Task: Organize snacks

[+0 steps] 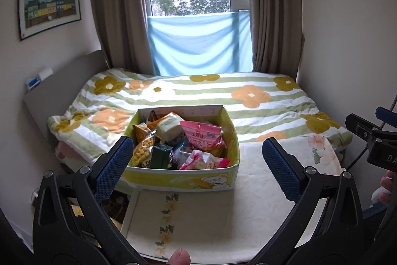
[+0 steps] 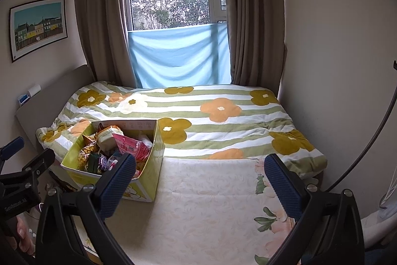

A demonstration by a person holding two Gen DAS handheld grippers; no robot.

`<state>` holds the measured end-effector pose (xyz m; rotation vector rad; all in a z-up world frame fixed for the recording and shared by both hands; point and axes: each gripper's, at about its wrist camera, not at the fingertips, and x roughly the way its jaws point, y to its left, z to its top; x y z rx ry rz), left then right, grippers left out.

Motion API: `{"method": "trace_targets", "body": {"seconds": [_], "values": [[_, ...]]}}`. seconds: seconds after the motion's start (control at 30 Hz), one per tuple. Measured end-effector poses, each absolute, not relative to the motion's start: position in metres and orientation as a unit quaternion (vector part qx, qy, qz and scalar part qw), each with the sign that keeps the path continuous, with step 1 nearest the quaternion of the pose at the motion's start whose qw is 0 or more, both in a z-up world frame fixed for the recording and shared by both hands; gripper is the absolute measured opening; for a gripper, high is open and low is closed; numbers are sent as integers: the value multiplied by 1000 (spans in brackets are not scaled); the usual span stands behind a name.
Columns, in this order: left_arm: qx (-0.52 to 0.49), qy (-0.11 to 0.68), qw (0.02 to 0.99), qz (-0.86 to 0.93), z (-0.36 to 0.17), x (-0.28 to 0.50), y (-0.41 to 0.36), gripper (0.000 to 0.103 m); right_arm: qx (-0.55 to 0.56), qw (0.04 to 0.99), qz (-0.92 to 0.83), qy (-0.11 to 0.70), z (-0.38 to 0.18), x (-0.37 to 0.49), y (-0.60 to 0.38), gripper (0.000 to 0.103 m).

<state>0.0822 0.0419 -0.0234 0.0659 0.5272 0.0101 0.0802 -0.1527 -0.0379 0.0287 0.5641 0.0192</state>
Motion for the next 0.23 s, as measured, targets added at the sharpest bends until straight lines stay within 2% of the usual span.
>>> {"method": "trace_targets", "body": {"seconds": [0.23], "values": [[16, 296, 955, -3, -52, 96, 45, 103, 8, 952, 23, 306, -58, 93, -148, 103]]}}
